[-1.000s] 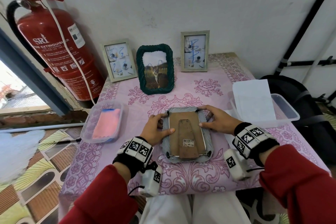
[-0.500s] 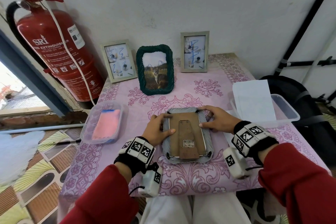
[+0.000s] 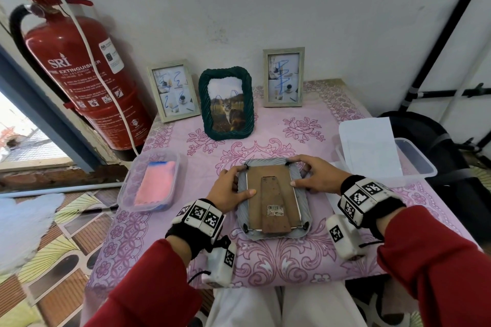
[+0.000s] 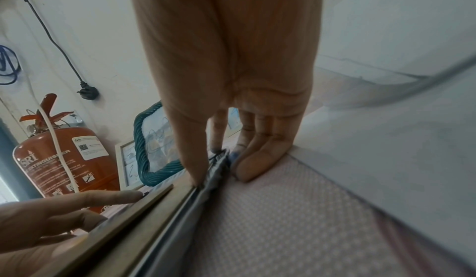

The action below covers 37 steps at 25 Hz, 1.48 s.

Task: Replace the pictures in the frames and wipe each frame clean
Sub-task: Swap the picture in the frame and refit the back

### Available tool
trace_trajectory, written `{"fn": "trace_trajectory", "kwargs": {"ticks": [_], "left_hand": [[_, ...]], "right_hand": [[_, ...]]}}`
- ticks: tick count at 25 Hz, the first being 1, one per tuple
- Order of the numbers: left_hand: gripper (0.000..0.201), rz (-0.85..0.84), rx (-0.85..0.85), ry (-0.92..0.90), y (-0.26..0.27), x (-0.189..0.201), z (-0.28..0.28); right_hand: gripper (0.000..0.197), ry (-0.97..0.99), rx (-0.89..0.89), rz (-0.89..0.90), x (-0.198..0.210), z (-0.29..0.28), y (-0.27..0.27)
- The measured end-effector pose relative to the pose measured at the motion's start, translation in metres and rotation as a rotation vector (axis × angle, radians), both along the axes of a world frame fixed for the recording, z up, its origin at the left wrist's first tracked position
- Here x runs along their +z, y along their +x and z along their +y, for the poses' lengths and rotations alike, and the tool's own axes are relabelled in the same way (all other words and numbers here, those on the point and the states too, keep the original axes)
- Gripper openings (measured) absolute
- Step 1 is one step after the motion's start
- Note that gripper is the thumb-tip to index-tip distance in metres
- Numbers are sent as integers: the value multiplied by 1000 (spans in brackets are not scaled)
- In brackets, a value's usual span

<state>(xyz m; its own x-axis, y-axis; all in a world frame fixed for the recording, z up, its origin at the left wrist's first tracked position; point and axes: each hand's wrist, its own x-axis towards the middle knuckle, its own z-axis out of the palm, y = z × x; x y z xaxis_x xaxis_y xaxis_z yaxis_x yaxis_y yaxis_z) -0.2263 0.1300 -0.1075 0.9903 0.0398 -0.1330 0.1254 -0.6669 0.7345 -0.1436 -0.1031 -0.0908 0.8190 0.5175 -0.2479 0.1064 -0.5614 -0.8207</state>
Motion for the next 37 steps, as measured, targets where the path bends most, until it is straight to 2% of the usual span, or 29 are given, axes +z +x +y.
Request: {"fn": "trace_trajectory", "kwargs": {"ticks": [11, 14, 16, 18, 19, 22, 24, 27, 31, 37], "left_hand": [[67, -4, 20, 12, -4, 1, 0], [60, 5, 27, -20, -6, 4, -2], [54, 21, 35, -125, -10, 9, -3], [50, 37, 80, -226, -21, 14, -4], [47, 21, 115, -218, -28, 14, -4], [33, -83, 180, -47, -61, 11, -11], [25, -143, 174, 46, -83, 9, -20], [21, -217, 201, 126, -103, 6, -32], [25, -269, 298, 157, -112, -2, -44], [18, -300, 431, -84, -112, -13, -52]], "right_hand": [[58, -17, 8, 0, 1, 0, -1], [57, -78, 29, -106, 3, 0, -8], [55, -127, 22, -182, 5, 0, -17], [48, -129, -27, -207, 7, -2, -30], [42, -120, -61, -223, 7, -5, -38], [13, -103, -169, -309, 4, -15, -71], [5, -126, -182, -332, 3, -20, -93], [9, -168, -193, -364, 1, -22, -117], [17, -201, -248, -467, -4, -17, -133], [14, -63, -447, -337, -12, -11, -136]]}}
